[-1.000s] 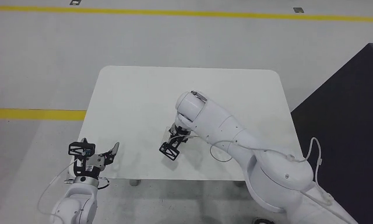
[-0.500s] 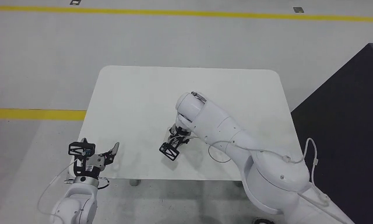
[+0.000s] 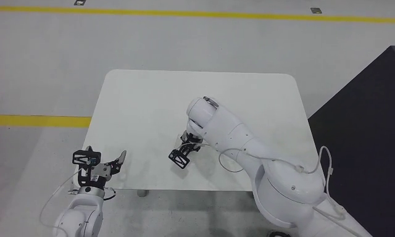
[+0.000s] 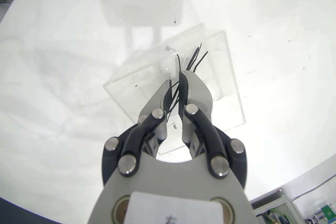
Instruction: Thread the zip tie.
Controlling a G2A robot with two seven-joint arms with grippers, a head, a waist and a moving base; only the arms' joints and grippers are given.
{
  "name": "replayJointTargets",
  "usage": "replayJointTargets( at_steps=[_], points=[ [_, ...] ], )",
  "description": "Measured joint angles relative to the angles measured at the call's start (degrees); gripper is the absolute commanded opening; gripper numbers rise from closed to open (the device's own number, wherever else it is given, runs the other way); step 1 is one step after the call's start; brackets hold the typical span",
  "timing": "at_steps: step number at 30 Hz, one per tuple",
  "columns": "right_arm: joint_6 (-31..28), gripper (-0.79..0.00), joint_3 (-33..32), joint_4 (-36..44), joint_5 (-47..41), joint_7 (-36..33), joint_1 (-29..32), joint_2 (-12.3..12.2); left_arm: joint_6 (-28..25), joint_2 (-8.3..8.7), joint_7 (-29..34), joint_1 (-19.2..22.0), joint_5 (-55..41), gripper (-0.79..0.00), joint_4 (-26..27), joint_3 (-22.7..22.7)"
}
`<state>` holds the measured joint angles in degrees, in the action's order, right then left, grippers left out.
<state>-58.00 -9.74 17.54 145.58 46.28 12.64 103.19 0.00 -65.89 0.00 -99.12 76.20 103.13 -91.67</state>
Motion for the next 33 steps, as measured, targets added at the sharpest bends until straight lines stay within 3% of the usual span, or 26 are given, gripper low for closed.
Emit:
replayJointTargets(
  at_steps=[13, 14, 15, 18, 33],
  points=[
    [0.00, -0.785, 0.00, -0.30, -0.04, 0.00, -0.86, 0.76, 0.00, 0.00, 0.00, 0.00, 0.00, 0.000, 0.00, 0.00],
    [0.00, -0.757, 0.00, -0.48, -0.20, 0.00, -0.82, 0.76, 0.00, 0.00, 0.00, 0.00, 0.00, 0.000, 0.00, 0.00],
    [0.00, -0.662, 0.00, -0.74, -0.45, 0.00, -0.72, 0.77, 0.00, 0.00, 0.00, 0.00, 0.00, 0.000, 0.00, 0.00],
    [0.00, -0.576, 0.00, -1.33, -1.19, 0.00, -0.59, 0.87, 0.00, 0.00, 0.00, 0.00, 0.00, 0.000, 0.00, 0.00],
    [0.00, -0.622, 0.00, -1.56, -2.34, 0.01, 0.19, 1.20, 0.00, 0.00, 0.00, 0.00, 0.00, 0.000, 0.00, 0.00]
  ],
)
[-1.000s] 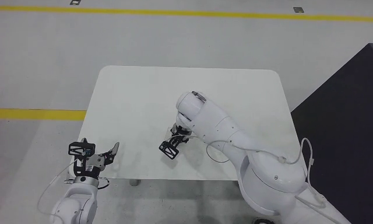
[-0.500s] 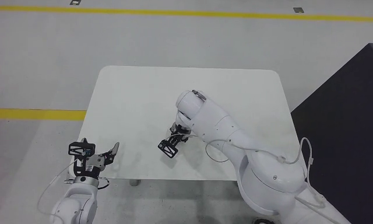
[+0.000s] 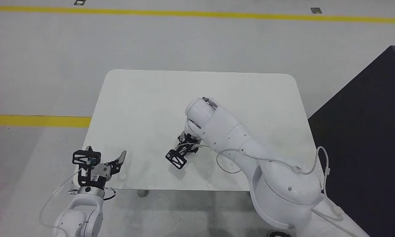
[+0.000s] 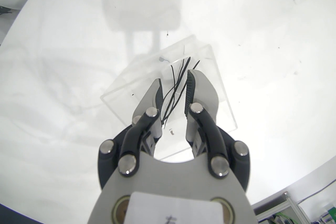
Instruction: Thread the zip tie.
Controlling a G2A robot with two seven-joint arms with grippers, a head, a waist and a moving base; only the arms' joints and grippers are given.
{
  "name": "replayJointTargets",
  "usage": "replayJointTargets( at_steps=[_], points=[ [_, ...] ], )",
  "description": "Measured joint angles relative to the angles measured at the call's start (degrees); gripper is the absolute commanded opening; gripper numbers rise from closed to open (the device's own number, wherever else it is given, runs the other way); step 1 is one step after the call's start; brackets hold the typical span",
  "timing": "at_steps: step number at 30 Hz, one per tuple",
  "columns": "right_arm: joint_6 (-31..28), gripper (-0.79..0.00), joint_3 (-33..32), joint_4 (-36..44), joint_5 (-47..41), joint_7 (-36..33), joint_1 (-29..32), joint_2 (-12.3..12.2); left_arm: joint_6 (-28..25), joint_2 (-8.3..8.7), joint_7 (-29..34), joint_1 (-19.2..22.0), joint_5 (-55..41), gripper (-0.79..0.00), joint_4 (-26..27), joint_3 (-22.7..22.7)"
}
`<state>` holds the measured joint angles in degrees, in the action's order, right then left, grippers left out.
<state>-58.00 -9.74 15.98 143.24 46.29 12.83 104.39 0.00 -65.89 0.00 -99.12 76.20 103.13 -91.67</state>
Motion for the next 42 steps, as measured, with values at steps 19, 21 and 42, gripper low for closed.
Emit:
replayJointTargets(
  at_steps=[19, 21, 42],
  points=[
    [0.00, -0.785, 0.00, -2.28, 0.46, 0.00, 0.48, 0.70, 0.00, 0.00, 0.00, 0.00, 0.00, 0.000, 0.00, 0.00],
    [0.00, -0.785, 0.00, -2.37, 0.60, 0.00, 0.50, 0.79, 0.00, 0.00, 0.00, 0.00, 0.00, 0.000, 0.00, 0.00],
    [0.00, -0.785, 0.00, 1.18, -0.34, 0.01, -1.15, -0.87, 0.00, 0.00, 0.00, 0.00, 0.00, 0.000, 0.00, 0.00]
  ],
)
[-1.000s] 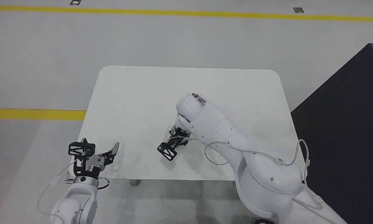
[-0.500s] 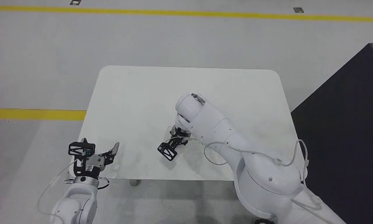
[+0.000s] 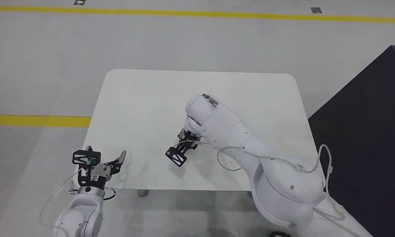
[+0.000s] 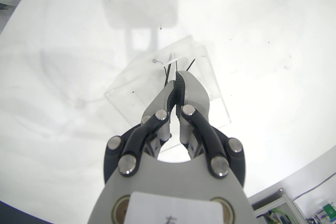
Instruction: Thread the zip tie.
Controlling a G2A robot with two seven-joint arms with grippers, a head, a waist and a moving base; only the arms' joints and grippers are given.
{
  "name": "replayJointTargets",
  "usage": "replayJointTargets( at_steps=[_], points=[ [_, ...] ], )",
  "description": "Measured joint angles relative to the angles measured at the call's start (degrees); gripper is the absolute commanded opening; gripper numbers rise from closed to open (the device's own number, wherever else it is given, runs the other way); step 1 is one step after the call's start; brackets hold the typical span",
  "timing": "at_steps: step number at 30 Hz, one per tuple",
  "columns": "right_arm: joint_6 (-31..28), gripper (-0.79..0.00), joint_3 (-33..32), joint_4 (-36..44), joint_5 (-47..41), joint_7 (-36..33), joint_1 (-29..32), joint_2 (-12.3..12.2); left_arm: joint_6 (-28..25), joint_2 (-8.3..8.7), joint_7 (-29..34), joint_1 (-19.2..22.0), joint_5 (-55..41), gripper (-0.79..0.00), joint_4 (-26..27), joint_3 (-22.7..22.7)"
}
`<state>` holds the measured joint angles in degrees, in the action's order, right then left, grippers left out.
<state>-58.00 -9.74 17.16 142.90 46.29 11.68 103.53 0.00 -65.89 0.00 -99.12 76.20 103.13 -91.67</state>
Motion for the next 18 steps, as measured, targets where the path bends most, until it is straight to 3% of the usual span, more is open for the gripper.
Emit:
replayJointTargets(
  at_steps=[9, 18],
  points=[
    [2.60, -0.785, 0.00, 3.70, -1.02, 2.62, 0.01, -3.17, 0.00, 0.00, 0.00, 0.00, 0.00, 0.000, 0.00, 0.00],
    [4.54, -0.785, 0.00, 11.93, -2.44, 4.57, -0.20, -8.28, 0.00, 0.00, 0.00, 0.00, 0.00, 0.000, 0.00, 0.00]
  ],
)
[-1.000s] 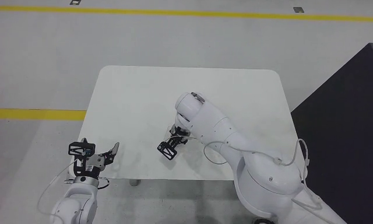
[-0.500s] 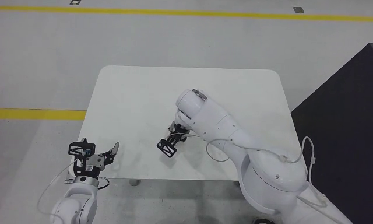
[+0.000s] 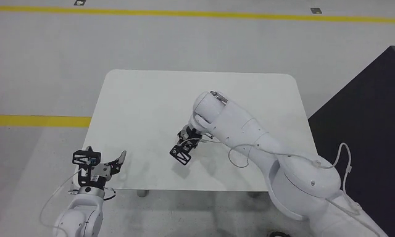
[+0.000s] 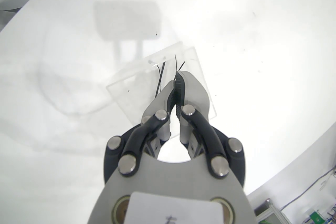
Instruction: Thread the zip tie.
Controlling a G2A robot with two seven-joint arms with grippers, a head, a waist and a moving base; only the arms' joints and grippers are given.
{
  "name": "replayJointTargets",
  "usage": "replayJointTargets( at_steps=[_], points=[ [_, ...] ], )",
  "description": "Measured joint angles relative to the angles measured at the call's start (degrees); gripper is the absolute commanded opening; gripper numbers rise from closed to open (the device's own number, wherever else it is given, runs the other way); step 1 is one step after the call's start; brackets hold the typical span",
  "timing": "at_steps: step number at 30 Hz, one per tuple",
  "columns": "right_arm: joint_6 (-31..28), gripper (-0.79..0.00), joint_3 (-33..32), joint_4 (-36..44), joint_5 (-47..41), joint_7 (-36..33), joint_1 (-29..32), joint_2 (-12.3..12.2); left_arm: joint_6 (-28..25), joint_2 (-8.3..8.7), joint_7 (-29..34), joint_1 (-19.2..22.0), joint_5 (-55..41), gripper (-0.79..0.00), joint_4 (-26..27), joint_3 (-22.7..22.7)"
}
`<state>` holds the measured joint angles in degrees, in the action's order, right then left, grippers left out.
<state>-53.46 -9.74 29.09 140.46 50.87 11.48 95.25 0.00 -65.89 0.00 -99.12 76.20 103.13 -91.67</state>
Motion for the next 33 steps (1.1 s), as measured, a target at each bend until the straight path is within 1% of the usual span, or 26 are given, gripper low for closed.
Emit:
replayJointTargets(
  at_steps=[6, 10, 12, 16, 19, 21, 24, 26, 27, 33],
  points=[
    [2.22, -0.785, 0.00, 6.91, -1.65, 2.21, -0.93, -5.52, 0.00, 0.00, 0.00, 0.00, 0.00, 0.000, 0.00, 0.00],
    [1.84, -0.785, 0.00, 13.82, -3.86, 1.82, -0.30, -9.82, 0.00, 0.00, 0.00, 0.00, 0.00, 0.000, 0.00, 0.00],
    [2.60, -0.785, 0.00, 17.49, -4.32, 2.59, -0.48, -11.76, 0.00, 0.00, 0.00, 0.00, 0.00, 0.000, 0.00, 0.00],
    [9.26, -0.785, 0.00, 24.98, -2.93, 9.31, -0.81, -16.65, 0.00, 0.00, 0.00, 0.00, 0.00, 0.000, 0.00, 0.00],
    [13.60, -0.785, -0.64, 27.28, -2.83, 13.58, -1.11, -19.92, 0.00, 0.00, 0.00, 0.00, 0.00, 0.000, 0.00, 0.00],
    [15.61, -0.785, -1.84, 28.37, -3.30, 14.59, -0.41, -21.88, 0.00, 0.00, 0.00, 0.00, 0.00, 0.000, 0.00, 0.00],
    [17.67, -0.785, -3.53, 30.27, -4.06, 14.45, 0.95, -24.03, 0.00, 0.00, 0.00, 0.00, 0.00, 0.000, 0.00, 0.00],
    [17.32, -0.785, -4.41, 31.13, -3.71, 12.27, 1.57, -25.20, 0.00, 0.00, 0.00, 0.00, 0.00, 0.000, 0.00, 0.00],
    [17.11, -0.785, -4.52, 31.22, -3.56, 11.15, 1.63, -25.34, 0.00, 0.00, 0.00, 0.00, 0.00, 0.000, 0.00, 0.00],
    [17.11, -0.785, -4.47, 31.17, -3.56, 11.64, 1.59, -25.27, 0.00, 0.00, 0.00, 0.00, 0.00, 0.000, 0.00, 0.00]
  ],
)
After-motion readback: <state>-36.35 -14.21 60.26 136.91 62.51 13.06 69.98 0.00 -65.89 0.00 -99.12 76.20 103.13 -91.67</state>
